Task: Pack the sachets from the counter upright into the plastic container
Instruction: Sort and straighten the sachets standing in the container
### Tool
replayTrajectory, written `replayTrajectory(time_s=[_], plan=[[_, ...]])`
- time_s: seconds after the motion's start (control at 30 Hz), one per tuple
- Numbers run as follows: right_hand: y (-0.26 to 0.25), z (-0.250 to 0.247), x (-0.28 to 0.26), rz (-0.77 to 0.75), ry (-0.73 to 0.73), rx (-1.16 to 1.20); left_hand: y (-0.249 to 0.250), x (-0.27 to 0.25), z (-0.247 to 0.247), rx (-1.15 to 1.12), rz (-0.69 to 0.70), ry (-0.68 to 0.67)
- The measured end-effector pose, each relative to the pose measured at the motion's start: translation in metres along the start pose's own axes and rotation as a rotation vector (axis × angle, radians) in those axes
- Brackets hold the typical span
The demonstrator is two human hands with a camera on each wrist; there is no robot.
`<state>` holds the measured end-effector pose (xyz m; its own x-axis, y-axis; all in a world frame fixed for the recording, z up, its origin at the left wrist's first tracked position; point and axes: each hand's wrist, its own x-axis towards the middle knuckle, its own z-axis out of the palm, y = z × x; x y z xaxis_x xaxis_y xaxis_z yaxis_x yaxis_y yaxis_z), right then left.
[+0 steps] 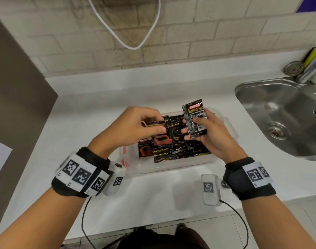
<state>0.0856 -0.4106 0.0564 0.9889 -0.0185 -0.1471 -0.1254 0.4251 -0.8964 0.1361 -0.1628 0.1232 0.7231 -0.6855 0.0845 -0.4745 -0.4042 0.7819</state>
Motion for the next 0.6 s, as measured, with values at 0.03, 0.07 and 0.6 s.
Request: replayTrajectory(time_s=[0.03,0.07,0.6], plan=[[-0.001,0.0,0.001,-0.006,0.006,0.003,-0.003,-0.001,0.004,0.004,-0.012,-0.011],[-0.002,0.0,0.001,-0.012,0.008,0.005,-0.005,-0.002,0.007,0.012,-0.025,-0.02],[0.001,0.002,0.001,0.006,0.03,-0.023,-0.018,-0.001,0.025,0.116,-0.026,0.03]])
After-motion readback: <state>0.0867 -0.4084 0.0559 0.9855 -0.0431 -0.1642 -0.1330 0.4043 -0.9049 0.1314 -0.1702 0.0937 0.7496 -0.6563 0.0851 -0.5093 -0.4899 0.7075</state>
